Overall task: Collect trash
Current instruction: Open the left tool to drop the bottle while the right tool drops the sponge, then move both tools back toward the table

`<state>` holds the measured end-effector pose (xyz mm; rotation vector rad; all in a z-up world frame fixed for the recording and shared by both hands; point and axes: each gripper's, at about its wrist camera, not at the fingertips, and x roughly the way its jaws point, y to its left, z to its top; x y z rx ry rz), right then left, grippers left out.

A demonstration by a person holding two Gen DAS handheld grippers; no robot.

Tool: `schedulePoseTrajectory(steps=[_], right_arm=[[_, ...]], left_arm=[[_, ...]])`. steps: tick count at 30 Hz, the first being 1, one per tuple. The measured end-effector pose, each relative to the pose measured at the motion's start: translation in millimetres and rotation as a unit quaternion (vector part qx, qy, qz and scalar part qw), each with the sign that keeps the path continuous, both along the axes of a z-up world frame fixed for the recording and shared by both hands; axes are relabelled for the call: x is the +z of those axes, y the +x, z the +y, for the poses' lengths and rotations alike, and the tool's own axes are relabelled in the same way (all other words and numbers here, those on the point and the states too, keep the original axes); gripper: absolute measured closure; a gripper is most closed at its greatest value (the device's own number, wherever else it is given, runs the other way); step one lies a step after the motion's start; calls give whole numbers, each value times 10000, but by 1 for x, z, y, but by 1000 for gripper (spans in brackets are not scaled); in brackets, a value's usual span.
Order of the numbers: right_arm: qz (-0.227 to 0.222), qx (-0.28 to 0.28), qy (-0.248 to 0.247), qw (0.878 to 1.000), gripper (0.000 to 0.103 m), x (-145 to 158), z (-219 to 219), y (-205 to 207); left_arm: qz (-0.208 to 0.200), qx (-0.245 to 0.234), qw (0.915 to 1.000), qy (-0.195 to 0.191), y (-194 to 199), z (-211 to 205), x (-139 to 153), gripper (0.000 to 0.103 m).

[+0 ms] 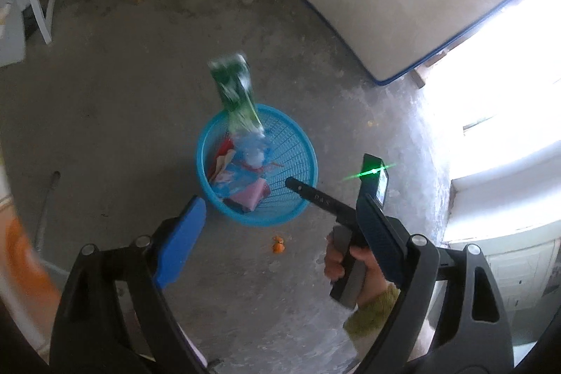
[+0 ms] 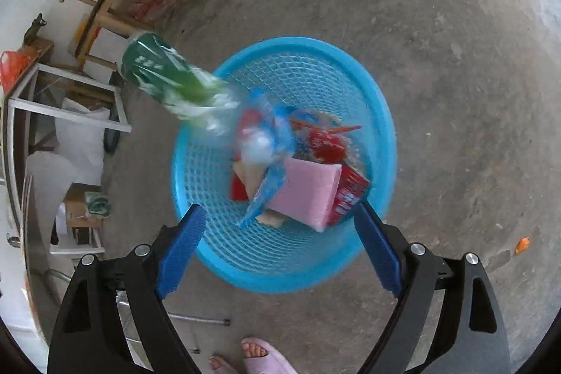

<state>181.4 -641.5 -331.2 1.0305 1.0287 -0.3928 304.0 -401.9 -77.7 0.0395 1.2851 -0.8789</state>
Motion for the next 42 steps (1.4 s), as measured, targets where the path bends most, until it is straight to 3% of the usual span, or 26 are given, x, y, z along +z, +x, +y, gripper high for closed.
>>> schedulePoseTrajectory(steps=[13,20,24,29,33,39,42], right_arm=[[-400,-125,-312,9986,19,47,10,-53],[-771,59,-554,9955,19,99,51,-102],[-980,371,-728,9918,16,137,89,-124],[-1245,1056,-1249,9786,13,202,146,-126],[-1567,1666,-1534,9613,10,259,202,-115],[-1849,2294,-1892,9367,6,324,287,-94],[-1705,2549,-2394,9212,6,351,337,-84]], left_arm=[[-1128,362,9920,-437,-48,157,91,20],[-1493,1176,9799,-609,-86,274,106,18],[-1557,1926,9667,-650,-110,342,105,15],[-1323,2677,9530,-511,-144,420,93,15],[-1272,3375,9306,-629,-174,481,90,14],[-1117,3923,9119,-464,-211,537,79,10],[-1237,4200,8984,-337,-224,556,77,8]])
